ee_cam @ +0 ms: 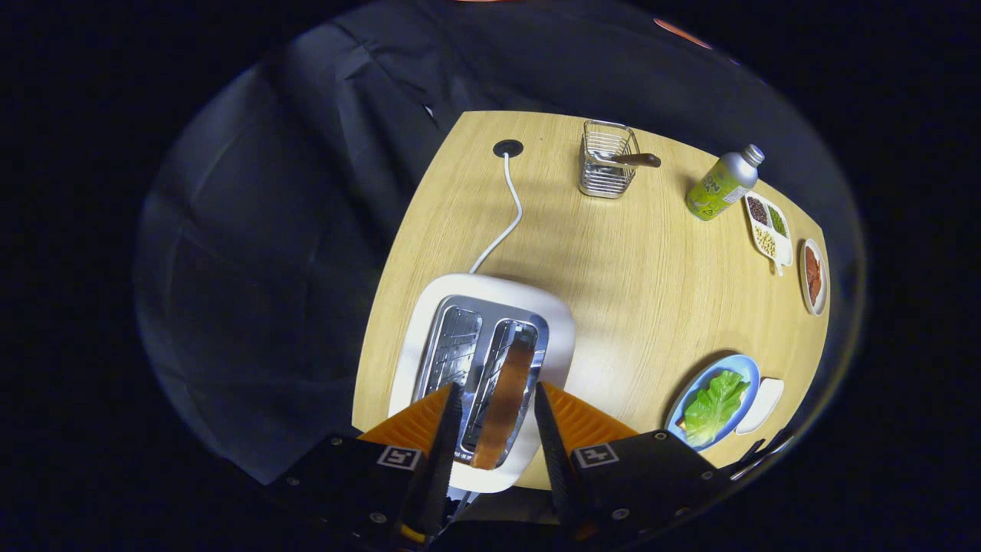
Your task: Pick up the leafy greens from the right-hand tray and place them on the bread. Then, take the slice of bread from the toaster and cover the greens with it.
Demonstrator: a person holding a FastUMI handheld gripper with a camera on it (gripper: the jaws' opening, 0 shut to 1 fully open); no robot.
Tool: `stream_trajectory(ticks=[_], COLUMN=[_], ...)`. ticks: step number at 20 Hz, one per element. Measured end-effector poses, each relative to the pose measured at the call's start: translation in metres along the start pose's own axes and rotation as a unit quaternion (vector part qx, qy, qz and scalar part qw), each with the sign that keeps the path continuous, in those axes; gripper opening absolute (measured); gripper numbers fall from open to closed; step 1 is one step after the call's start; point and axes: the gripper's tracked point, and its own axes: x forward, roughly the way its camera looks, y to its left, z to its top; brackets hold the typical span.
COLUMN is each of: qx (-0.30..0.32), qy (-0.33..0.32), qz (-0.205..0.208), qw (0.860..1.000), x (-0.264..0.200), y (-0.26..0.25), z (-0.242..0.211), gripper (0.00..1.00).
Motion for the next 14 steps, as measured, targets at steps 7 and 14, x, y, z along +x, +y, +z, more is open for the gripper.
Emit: stream_trajectory(ticks=[7,14], qx=[0.006,0.01], qy=[0.009,-0.009], qz=[-0.003,0.047], qw=[1.0,0.999], x=[0.003,-0.021], y=[0.002,-0.005], z=[-0.003,-0.013], gripper=[0.19,0.13])
